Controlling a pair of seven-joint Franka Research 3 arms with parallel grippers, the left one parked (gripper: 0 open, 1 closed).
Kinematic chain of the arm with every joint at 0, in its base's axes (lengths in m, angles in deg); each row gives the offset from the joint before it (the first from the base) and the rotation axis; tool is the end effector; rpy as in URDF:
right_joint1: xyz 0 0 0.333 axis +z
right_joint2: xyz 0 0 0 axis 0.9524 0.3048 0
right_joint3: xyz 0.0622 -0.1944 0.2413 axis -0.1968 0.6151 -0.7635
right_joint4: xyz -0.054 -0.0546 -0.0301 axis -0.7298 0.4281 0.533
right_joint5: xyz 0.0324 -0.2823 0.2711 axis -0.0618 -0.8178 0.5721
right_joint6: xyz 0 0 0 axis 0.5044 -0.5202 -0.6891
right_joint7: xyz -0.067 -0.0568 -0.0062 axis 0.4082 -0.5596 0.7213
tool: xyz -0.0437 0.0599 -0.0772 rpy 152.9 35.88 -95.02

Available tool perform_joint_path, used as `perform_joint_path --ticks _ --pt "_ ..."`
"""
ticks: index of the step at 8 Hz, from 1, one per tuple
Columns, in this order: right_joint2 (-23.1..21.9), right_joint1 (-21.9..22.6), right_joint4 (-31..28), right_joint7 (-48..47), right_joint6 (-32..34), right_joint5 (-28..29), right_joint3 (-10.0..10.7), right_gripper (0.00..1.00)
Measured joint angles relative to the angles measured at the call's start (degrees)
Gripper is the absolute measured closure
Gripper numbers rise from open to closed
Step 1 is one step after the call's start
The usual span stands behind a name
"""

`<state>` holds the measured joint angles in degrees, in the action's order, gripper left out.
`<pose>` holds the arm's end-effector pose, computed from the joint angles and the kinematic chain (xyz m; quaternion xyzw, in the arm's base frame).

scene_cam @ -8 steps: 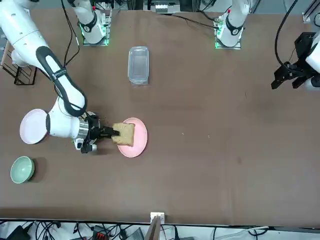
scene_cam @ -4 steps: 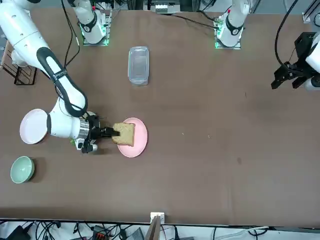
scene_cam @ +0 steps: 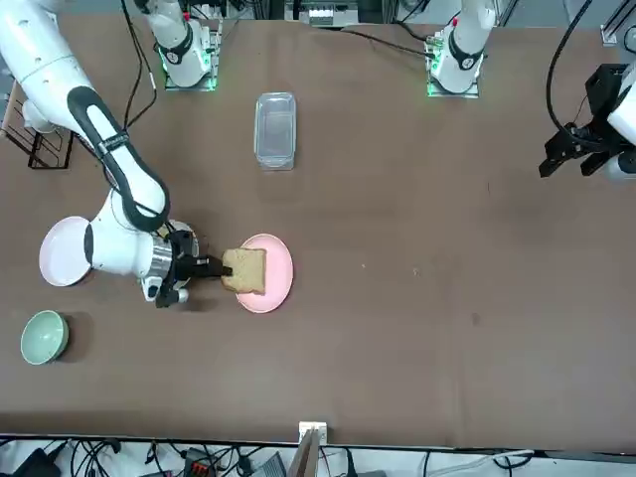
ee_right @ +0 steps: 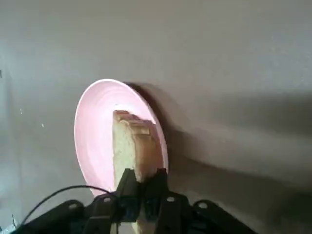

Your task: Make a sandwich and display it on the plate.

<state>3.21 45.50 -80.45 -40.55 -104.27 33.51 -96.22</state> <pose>0.6467 0.1196 0.2169 -0.9446 -0.0346 0.0195 0.3258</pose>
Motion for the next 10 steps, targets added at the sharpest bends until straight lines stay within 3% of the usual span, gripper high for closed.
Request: perform_joint_path --ticks 3,6,8,10 --pt "-6.83 -0.59 0.38 -0.73 8.34 0.0 -0.04 0.93" --pt "-13.24 -3.95 2.3 1.11 19.93 -0.01 -0.01 0.93" --pt "-13.35 -7.05 8.22 12.01 29.3 -0.64 0.42 0.93" --pt "-9.13 -10.62 14.45 26.51 36.74 -5.1 1.01 0.93"
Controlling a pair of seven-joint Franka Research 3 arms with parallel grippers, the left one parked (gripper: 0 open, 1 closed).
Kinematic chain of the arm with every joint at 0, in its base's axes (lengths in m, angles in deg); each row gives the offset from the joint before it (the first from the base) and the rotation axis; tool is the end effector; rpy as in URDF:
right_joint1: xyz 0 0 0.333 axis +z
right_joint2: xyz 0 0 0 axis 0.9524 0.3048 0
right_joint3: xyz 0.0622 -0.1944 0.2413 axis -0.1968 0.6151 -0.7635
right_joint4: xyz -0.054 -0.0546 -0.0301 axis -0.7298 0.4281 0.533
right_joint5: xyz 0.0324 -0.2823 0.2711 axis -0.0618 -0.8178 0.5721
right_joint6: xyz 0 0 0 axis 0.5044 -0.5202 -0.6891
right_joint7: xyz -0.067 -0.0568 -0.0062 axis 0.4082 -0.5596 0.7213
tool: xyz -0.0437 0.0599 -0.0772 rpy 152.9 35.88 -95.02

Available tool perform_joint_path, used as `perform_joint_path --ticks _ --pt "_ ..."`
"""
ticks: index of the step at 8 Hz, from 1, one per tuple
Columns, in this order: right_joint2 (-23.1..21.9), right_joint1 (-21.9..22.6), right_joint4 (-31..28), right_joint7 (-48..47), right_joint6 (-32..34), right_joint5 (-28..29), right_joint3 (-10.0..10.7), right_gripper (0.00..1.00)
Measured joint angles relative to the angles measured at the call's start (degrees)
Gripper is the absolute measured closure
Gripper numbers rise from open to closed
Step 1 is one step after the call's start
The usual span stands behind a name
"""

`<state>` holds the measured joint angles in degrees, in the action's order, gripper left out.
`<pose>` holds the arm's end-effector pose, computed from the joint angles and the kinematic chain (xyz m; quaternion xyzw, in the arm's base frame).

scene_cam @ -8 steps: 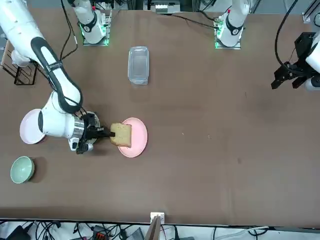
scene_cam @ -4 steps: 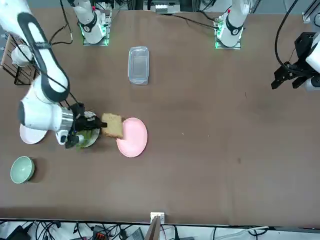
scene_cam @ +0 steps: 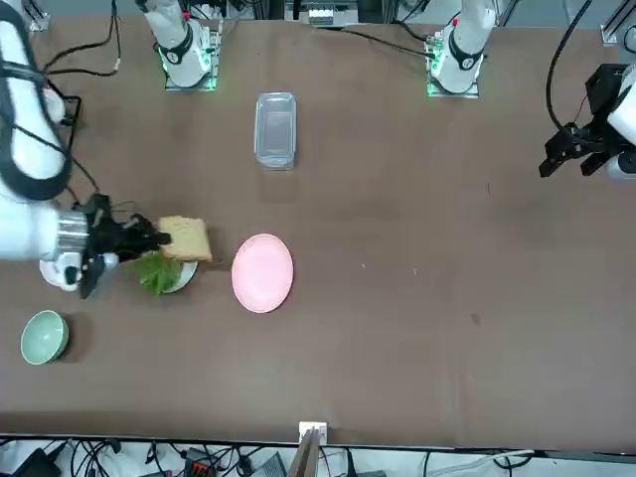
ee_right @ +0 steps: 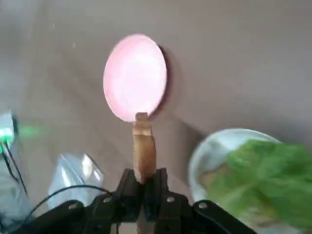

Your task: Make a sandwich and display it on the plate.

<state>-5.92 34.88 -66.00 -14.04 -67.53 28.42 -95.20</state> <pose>0.6578 -0.0264 0.3621 -0.9088 -0.2797 0.0346 0.3078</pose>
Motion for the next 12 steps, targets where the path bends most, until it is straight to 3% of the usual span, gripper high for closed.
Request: perform_joint_path --ticks 2,4,6,12 --pt "8.34 -1.08 8.88 9.78 5.84 -3.3 0.2 0.93" --pt "14.05 -0.77 14.17 16.52 7.27 -8.08 0.07 0.93" --pt "15.16 0.06 15.56 18.3 8.77 -12.43 -0.21 0.93" --pt "15.26 1.15 17.11 18.41 13.01 -17.6 -0.52 0.93"
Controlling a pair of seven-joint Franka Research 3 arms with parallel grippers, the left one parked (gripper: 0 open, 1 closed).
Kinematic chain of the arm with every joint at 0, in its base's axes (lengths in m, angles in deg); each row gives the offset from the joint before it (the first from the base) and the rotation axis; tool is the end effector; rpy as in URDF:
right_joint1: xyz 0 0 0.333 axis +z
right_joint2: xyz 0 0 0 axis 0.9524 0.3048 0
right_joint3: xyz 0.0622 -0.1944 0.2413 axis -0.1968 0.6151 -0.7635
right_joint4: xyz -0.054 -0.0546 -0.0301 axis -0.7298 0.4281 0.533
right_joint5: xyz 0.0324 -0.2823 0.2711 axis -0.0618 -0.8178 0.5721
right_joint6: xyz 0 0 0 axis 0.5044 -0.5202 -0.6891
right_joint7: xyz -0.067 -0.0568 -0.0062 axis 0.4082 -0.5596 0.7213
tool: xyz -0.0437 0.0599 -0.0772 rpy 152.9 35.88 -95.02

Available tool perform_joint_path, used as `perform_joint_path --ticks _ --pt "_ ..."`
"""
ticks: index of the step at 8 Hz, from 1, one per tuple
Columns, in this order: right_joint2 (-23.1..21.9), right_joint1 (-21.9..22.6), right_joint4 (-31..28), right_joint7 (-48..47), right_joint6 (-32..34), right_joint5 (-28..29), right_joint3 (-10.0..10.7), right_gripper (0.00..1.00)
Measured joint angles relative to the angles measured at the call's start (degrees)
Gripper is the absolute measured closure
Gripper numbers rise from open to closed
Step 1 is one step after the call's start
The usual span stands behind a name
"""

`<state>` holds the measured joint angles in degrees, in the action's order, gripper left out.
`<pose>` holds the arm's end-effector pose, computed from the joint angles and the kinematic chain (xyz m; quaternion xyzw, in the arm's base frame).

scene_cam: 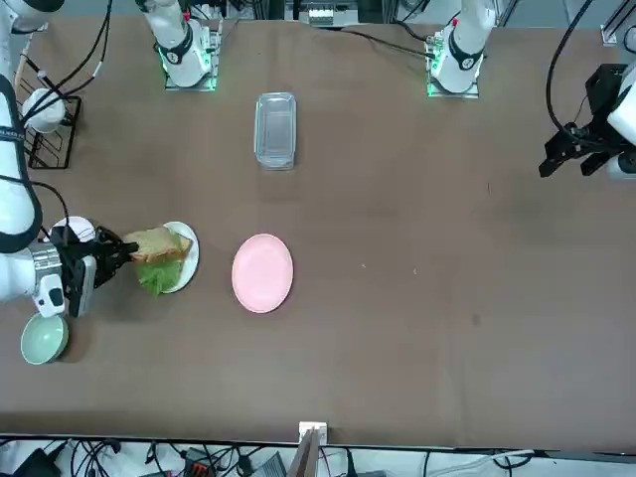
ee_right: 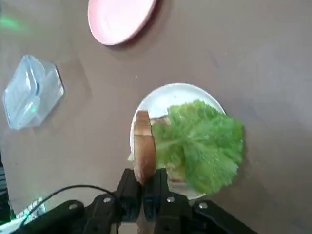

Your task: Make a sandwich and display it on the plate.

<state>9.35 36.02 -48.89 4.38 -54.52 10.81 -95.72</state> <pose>0.6856 -0.0883 0.3043 -0.8422 -0.4533 0.0767 0.2817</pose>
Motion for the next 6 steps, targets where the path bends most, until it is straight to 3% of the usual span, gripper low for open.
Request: perform_joint_path --ticks 6 --pt "2.15 2.69 -0.02 1.82 0.13 -2.75 0.17 0.93"
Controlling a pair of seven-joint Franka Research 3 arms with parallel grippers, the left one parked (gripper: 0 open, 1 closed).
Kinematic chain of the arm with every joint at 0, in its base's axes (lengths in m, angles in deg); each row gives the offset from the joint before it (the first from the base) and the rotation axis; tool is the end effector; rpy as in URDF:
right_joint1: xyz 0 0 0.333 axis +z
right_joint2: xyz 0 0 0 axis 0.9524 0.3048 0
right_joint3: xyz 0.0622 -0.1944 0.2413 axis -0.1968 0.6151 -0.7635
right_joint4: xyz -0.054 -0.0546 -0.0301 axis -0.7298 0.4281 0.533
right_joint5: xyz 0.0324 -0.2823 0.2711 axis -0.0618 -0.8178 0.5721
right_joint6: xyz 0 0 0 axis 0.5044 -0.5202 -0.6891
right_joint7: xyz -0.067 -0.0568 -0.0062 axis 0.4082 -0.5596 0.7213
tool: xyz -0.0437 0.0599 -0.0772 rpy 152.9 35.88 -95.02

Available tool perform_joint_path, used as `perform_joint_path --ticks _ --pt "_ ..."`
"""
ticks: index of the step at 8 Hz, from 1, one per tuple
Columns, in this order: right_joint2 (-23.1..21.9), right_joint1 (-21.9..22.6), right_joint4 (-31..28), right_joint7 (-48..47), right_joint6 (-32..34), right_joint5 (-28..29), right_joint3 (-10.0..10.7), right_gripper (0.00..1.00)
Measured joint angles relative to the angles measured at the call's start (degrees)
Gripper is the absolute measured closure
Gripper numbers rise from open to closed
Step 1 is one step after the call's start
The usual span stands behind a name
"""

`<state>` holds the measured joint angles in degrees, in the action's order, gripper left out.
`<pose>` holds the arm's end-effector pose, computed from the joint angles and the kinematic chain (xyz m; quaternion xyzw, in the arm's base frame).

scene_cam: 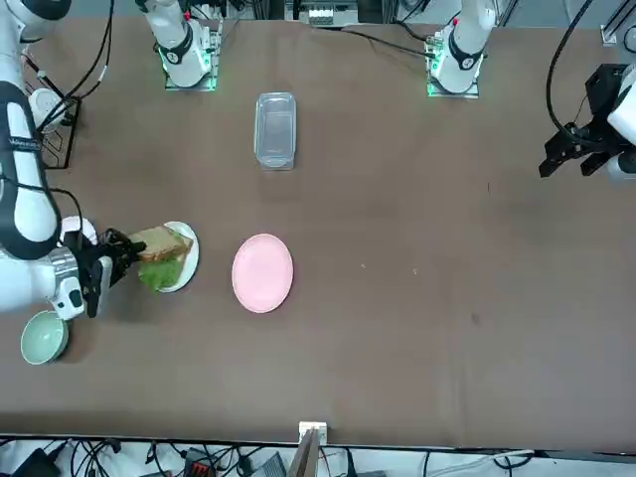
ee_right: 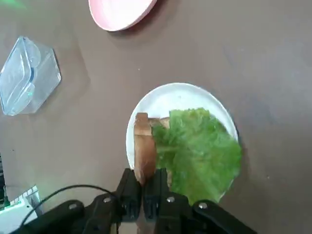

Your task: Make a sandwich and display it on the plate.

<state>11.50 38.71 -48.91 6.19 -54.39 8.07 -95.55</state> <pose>0.6869 -0.0613 0.2785 -0.8221 -0.4873 0.0995 0.2771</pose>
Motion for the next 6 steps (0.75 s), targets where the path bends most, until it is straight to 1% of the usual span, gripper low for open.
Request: perform_joint_path --ticks 2,4,5,6 --pt "0.28 0.54 0.0 0.15 -0.01 -0.26 0.33 0.93" --pt "0.36 0.52 0.03 0.26 -0.09 -0.26 0.54 0.89" --pt "0.44 0.52 0.03 0.26 -0.29 -0.26 0.57 0.83" --pt "0.47 0.52 0.03 0.27 -0.64 -0.26 0.58 0.67"
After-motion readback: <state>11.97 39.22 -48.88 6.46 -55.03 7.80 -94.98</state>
